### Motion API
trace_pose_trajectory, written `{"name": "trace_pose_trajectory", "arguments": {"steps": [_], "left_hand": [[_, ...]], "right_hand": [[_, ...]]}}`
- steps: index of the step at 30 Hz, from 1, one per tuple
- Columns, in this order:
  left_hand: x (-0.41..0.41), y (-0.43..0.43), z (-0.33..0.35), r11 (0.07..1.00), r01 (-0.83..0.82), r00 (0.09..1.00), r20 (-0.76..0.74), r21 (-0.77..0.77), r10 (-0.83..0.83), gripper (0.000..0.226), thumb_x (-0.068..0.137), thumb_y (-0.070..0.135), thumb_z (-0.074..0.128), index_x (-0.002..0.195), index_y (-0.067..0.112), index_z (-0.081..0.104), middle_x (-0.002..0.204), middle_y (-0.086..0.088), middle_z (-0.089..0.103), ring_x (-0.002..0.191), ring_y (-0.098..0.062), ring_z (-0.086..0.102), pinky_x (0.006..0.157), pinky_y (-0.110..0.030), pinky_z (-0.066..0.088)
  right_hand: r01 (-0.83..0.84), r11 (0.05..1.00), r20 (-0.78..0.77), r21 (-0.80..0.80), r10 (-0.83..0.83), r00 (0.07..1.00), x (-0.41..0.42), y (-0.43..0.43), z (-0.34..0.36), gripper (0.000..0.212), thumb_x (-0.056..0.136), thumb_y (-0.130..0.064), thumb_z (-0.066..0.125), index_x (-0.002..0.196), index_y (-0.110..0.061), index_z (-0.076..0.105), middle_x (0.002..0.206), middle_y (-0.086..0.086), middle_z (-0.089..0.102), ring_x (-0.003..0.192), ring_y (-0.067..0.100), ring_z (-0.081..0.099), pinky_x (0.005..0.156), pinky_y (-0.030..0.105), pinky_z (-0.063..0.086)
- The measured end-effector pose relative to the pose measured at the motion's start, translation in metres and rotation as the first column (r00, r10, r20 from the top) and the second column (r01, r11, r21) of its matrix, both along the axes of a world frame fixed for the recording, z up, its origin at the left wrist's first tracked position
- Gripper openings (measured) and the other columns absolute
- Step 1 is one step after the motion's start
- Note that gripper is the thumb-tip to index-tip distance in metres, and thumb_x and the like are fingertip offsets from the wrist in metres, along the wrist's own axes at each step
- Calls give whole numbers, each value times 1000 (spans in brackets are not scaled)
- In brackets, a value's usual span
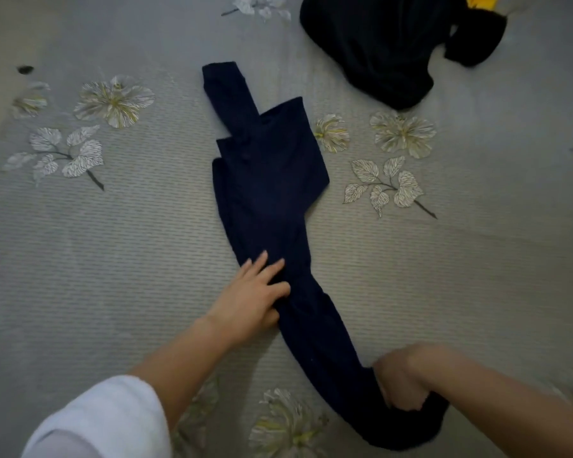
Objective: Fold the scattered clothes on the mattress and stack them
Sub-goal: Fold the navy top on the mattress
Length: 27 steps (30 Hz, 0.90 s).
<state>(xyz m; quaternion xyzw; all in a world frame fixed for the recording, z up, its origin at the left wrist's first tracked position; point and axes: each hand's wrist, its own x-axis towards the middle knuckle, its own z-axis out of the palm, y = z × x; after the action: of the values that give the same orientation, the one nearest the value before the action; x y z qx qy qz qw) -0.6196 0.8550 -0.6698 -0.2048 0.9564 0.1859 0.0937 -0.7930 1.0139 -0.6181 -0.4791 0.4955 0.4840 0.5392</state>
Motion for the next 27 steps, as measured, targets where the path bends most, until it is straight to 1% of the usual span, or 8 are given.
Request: {"name": "trace_pose_trajectory", "arguments": {"steps": [3, 6, 12, 16, 19, 21, 24, 27], "left_hand": [[10, 24, 21, 986, -72, 997, -9, 151, 75, 27, 90, 35, 51, 116, 28, 52, 119, 2, 62, 116, -19, 54, 93, -29, 40], [23, 43, 41, 894, -143, 990, 68, 424, 126, 16, 86, 37, 56, 102, 36, 53, 78, 12, 61, 70, -6, 53, 67, -27, 43], [44, 54, 47, 300, -321, 937, 256, 898, 237, 24, 72, 13, 59, 88, 28, 68, 95, 0, 72, 84, -10, 66, 80, -28, 53], [48, 22, 42, 403, -678, 431, -112, 614, 895, 18, 76, 18, 67, 89, 26, 59, 90, 6, 63, 77, -6, 58, 66, -22, 46], [36, -6, 31, 185, -769, 228, -8, 611, 974, 52, 84, 27, 69, 129, 17, 46, 113, 3, 53, 87, -3, 53, 70, -16, 43], [25, -11, 22, 148, -714, 285, 91, 684, 954, 53, 86, 29, 68, 133, 14, 47, 100, 2, 61, 81, -4, 58, 68, -18, 47], [18, 0, 22, 389, -721, 427, -76, 573, 901, 26, 88, 24, 65, 112, 16, 65, 75, 9, 59, 68, -4, 56, 64, -16, 43], [21, 24, 33, 704, -585, 592, -380, 402, 710, 12, 86, 26, 63, 97, 22, 65, 97, 6, 57, 93, -8, 53, 85, -20, 41]], "right_hand": [[191, 947, -56, -259, -212, 976, -29, -1, -2, 30, 87, -11, 53, 114, -8, 66, 116, 8, 65, 103, 21, 61, 87, 28, 51], [381, 755, 45, -534, -424, 904, -49, -16, -1, 15, 85, -13, 54, 86, -22, 65, 103, 1, 69, 96, 17, 61, 82, 25, 48], [642, 144, 441, -753, -612, 656, -24, -67, -5, 16, 87, -7, 53, 95, -16, 64, 83, -1, 62, 81, 18, 58, 77, 29, 44], [492, -197, 529, -848, -379, 759, 9, -100, 0, 40, 80, -1, 52, 119, -11, 56, 106, 3, 56, 94, 20, 54, 84, 35, 45], [330, -55, 333, -942, -241, 912, 28, -130, -2, 72, 77, -2, 53, 145, -17, 34, 145, 3, 37, 134, 24, 31, 107, 43, 31], [175, 169, 146, -970, -173, 974, 31, -147, -4, 76, 81, -9, 55, 149, -21, 24, 159, -1, 13, 147, 21, 0, 115, 47, 11], [9, 296, -18, -955, -88, 996, 19, -153, -7, 46, 86, -18, 56, 131, -17, 46, 149, 2, 33, 147, 18, 6, 112, 53, 6], [-4, 139, -7, -990, -26, 1000, -4, -124, 2, 38, 65, -15, 70, 102, -15, 58, 114, 3, 58, 132, 20, 43, 104, 47, 14]]}}
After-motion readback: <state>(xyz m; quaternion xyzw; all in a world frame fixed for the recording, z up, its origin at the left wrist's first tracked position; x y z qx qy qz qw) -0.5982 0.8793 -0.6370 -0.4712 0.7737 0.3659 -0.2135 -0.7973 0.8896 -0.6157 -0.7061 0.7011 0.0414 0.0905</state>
